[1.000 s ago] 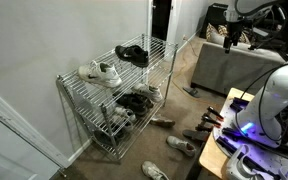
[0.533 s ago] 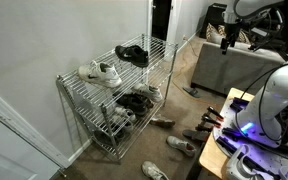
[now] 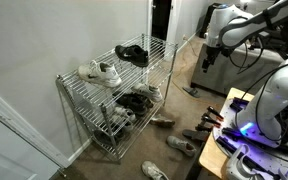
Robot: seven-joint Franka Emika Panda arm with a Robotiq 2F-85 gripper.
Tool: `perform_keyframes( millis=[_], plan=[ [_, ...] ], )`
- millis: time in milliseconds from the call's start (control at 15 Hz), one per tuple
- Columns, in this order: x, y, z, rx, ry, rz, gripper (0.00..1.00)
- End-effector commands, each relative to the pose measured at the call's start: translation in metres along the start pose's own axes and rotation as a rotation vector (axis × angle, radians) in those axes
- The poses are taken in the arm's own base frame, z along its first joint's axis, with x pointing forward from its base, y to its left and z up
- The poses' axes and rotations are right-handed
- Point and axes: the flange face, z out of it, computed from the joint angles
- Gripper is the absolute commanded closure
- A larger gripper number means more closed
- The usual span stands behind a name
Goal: Move the right sneaker closer to the left sneaker
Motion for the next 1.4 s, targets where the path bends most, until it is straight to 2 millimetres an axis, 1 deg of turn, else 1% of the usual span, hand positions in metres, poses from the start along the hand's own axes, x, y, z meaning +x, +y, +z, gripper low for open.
perform_keyframes(
  millis=[0,67,133,333,533,733,933,1067,1133,1200,1333],
  plan=[
    [0.022,-0.04,0.029,0.031,0.032,-0.044,0.0],
    [0.026,-0.05,0.034,0.039,0.044,-0.061,0.0],
    [0.03,-0.058,0.043,0.044,0.054,-0.077,0.0],
    [0.038,-0.072,0.061,0.061,0.079,-0.104,0.0],
    [0.049,-0.074,0.072,0.068,0.133,-0.042,0.0],
    [0.066,-0.071,0.075,0.115,0.216,0.085,0.0],
    [0.08,-0.075,0.086,0.132,0.222,0.173,0.0],
    [0.083,-0.08,0.096,0.124,0.182,0.151,0.0],
    [0.073,-0.098,0.112,0.167,0.123,0.049,0.0],
    [0.078,-0.079,0.091,0.132,0.178,0.122,0.0],
    [0.074,-0.092,0.108,0.157,0.134,0.075,0.0]
  ],
)
